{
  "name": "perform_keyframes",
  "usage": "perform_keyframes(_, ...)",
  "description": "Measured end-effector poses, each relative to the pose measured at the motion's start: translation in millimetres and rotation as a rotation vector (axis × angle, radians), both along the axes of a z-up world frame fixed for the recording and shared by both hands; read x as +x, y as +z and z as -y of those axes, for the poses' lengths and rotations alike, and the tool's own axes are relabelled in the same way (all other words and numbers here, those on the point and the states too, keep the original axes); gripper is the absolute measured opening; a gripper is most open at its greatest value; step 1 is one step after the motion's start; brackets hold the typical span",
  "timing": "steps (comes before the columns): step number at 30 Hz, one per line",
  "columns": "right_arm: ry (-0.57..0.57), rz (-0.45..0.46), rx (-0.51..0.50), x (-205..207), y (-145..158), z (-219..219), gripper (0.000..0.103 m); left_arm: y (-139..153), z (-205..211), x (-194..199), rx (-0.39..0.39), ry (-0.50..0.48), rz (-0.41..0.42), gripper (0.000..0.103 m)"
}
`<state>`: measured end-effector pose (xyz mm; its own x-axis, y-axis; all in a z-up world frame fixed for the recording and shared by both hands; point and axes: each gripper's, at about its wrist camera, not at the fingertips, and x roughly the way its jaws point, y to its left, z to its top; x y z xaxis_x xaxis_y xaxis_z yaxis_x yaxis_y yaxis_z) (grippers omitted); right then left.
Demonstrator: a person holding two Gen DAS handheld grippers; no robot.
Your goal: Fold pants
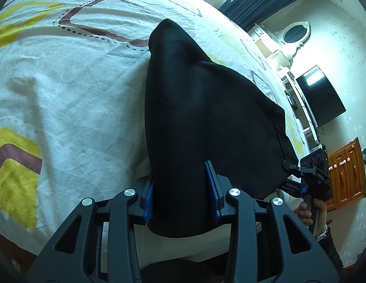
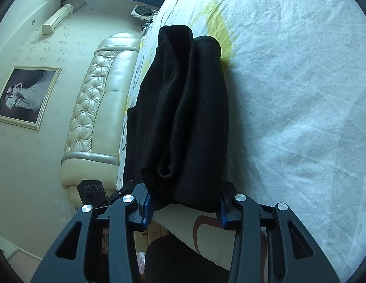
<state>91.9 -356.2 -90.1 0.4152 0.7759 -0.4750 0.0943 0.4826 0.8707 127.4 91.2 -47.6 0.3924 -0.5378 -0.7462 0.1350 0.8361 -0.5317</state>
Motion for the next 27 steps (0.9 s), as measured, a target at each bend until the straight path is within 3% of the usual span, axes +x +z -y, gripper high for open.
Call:
perform_keyframes(3, -0.001, -0.003, 0.0, 2.5, -1.9, 2.0, 0.042, -1.2, -1.8, 0.9, 0.003, 0.0, 0.003, 0.037)
perform_keyframes(5, 0.002, -0.003, -0.002, 4.2, -2.8, 2.1, 0.042, 0.2, 0.3, 4.4, 0.024, 0.0, 0.009, 0.045)
perform_keyframes(9, -0.001, -0.008, 0.013, 4.8, -4.4, 3.3, 0.049, -1.6, 0.9, 6.8, 0.091, 0.016, 0.025, 0.08)
perform_keyframes(10, 0.0, -0.006, 0.019, 4.8, -5.0, 4.0, 0.05, -3.2, -0.9, 7.3, 0.09, 0.023, 0.025, 0.085)
perform_keyframes(14, -0.004, -0.003, 0.043, 3.5, -6.8, 6.6, 0.052, -7.7, -3.8, 7.3, 0.049, 0.031, 0.021, 0.091)
perform_keyframes(20, -0.008, 0.008, 0.048, -0.3, -6.1, 8.5, 0.053, -6.7, 5.9, 5.8, 0.098, 0.016, 0.043, 0.099)
perform_keyframes(27, -0.024, 0.028, -0.025, -15.0, 6.5, 8.0, 0.068, -6.3, 10.5, 3.3, 0.124, 0.041, 0.029, 0.1)
